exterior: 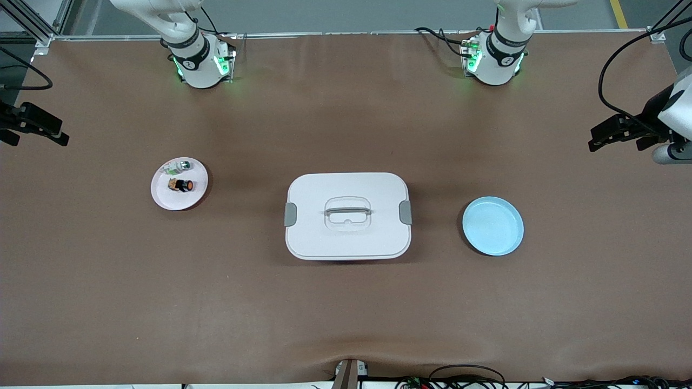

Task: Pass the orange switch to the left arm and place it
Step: 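Move the right gripper toward the white plate with the switch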

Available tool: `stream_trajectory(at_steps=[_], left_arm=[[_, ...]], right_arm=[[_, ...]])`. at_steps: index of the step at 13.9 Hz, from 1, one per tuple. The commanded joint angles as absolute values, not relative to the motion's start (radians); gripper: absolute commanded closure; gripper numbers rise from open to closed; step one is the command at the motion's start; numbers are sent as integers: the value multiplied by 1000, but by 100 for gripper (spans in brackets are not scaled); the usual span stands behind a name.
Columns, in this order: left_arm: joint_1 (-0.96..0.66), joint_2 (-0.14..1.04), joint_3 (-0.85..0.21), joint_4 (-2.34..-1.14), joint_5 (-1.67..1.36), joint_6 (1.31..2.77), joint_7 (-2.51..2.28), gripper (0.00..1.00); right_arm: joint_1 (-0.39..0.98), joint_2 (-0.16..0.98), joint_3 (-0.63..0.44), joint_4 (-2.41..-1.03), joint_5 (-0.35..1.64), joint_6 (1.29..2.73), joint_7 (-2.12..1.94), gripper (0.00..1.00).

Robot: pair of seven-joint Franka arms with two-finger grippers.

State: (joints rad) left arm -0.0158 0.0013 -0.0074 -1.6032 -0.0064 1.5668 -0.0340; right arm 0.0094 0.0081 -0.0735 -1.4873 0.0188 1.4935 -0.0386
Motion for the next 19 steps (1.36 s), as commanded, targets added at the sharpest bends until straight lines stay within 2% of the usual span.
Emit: stream_trajectory(at_steps=[1, 14, 18, 19], left_arm=[[-3, 9, -14, -1582, 0, 1543, -41, 0], [-3, 17, -12, -1575, -2, 1542, -35, 0], [-3, 17, -14, -1575, -2, 1542, -37, 0], [-5, 17, -12, -1575, 0, 1542, -37, 0]], right_arm=[[6, 5, -74, -1486, 31, 1496, -34, 0], [-15, 43, -77, -1483, 21, 1491, -86, 0], [-17, 126, -77, -1483, 23, 1505, -89, 0], [-14, 176, -77, -1479, 23, 1500, -87, 0]])
